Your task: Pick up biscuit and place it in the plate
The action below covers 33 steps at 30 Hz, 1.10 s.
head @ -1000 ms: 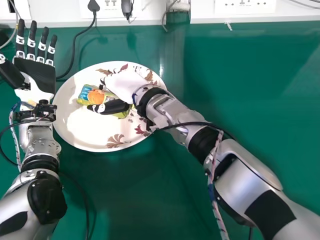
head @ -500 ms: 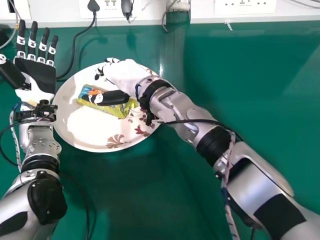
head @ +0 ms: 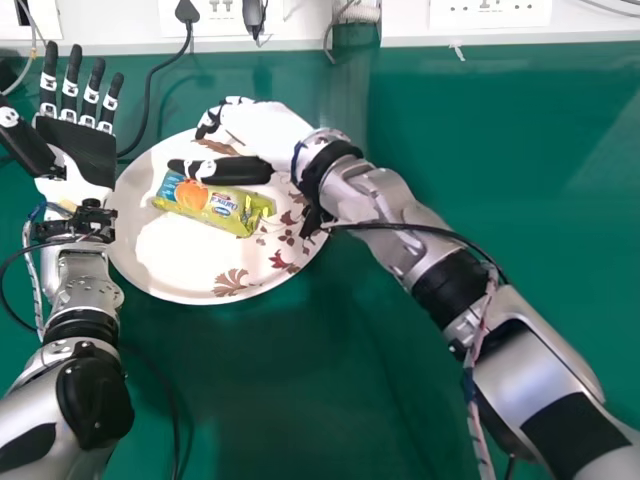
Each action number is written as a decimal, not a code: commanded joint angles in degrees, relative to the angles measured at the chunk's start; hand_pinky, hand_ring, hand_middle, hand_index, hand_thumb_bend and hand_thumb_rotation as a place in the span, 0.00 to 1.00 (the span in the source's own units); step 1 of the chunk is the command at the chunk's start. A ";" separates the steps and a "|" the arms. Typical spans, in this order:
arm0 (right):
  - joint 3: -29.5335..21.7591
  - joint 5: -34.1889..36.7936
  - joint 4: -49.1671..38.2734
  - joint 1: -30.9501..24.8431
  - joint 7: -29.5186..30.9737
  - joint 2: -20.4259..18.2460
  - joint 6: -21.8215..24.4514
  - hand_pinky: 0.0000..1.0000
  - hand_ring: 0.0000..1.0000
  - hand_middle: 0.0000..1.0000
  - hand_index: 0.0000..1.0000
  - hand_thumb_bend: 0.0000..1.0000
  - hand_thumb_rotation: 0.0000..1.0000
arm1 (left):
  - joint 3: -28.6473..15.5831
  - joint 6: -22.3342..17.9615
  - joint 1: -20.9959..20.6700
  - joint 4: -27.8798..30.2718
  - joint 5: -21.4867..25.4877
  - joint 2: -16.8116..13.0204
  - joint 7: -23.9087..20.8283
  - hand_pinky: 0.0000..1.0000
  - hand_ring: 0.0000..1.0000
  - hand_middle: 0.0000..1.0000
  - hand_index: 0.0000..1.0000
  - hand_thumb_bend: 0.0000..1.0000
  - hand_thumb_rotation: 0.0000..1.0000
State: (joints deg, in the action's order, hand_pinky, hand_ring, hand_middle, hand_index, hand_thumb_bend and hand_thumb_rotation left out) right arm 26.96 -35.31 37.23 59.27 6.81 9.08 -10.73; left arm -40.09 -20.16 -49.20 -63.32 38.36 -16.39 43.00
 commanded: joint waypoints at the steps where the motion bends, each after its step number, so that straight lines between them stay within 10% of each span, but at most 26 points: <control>1: -1.42 1.87 -0.19 -0.63 0.98 0.56 -1.16 0.53 0.74 0.78 0.76 0.85 0.71 | 0.38 0.16 0.80 0.01 -0.12 -0.46 0.33 0.79 0.87 0.92 1.00 0.80 0.62; 33: -17.58 23.84 -3.06 -2.72 11.87 3.95 -4.57 0.53 0.74 0.78 0.76 0.85 0.68 | 0.45 0.87 0.78 -0.11 -0.18 -0.74 -0.42 0.66 0.81 0.89 0.98 0.80 0.65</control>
State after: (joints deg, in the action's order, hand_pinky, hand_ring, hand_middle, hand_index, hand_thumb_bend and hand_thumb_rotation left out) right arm 10.57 -13.09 35.06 57.62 17.90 12.16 -15.12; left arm -39.96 -19.50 -48.91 -63.32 38.35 -16.48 42.48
